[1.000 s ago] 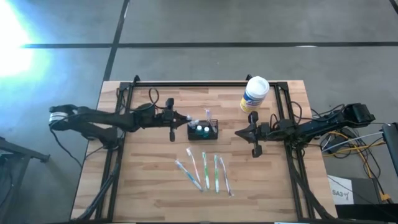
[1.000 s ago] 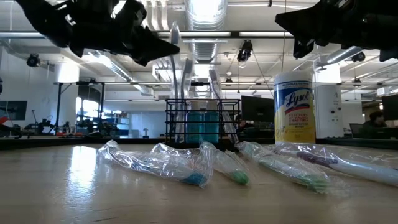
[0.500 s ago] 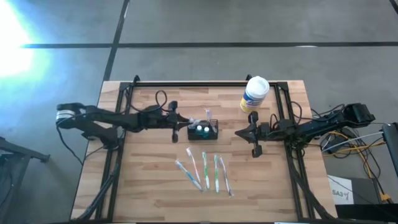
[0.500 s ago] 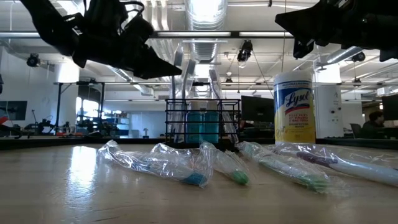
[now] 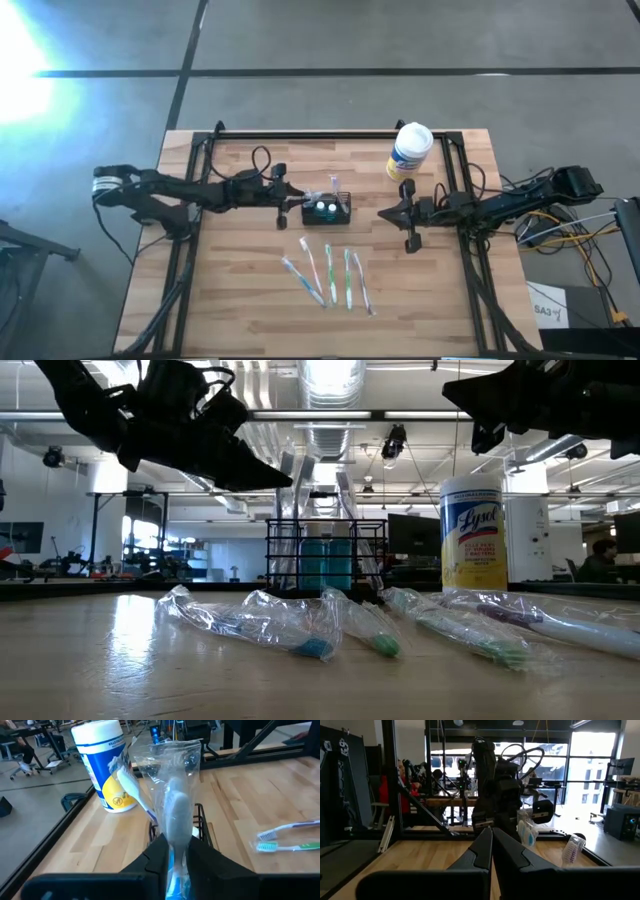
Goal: Pick & Place toothbrushing station
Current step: Put the right blue toothbrush into the black wire organizer, then put the purple toothbrush into the black wire organizer
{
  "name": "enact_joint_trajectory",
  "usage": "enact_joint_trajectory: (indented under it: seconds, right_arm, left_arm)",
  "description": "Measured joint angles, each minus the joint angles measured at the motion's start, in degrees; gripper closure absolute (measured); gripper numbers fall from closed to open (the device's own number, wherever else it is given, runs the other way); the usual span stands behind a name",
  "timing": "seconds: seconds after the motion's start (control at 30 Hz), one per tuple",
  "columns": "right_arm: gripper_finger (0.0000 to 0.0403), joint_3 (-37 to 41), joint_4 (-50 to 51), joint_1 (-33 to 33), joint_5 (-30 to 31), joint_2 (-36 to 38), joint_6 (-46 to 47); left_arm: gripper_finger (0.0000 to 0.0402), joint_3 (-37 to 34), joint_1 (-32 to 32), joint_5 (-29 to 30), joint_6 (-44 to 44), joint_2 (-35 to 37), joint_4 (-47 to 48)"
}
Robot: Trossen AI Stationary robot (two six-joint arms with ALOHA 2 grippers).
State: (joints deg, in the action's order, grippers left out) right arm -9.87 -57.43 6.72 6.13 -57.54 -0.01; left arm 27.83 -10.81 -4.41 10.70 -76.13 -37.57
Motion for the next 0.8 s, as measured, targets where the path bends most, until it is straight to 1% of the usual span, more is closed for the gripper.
enact_joint_trajectory:
  seconds: [0.13,0.4,0.5,0.63,0.8]
  right_arm:
    - [0.0394,0.0,0.0,0.0,0.0,0.0,0.0]
    - [0.0394,0.0,0.0,0.0,0.0,0.0,0.0]
    - [0.0394,0.0,0.0,0.0,0.0,0.0,0.0]
    - [0.0394,0.0,0.1,0.0,0.0,0.0,0.0]
    - [0.0394,0.0,0.1,0.0,0.0,0.0,0.0]
  left_arm:
    - [0.0299,0.0,0.0,0.1,-1.5,0.8,0.0]
    - [0.0203,0.0,0.0,0.9,-4.9,1.4,0.1]
    - [0.0173,0.0,0.0,0.8,-5.1,1.4,2.2]
    - [0.0152,0.0,0.0,1.5,-3.6,1.4,4.3]
    - [0.0145,0.5,0.0,1.5,-3.5,3.5,3.9]
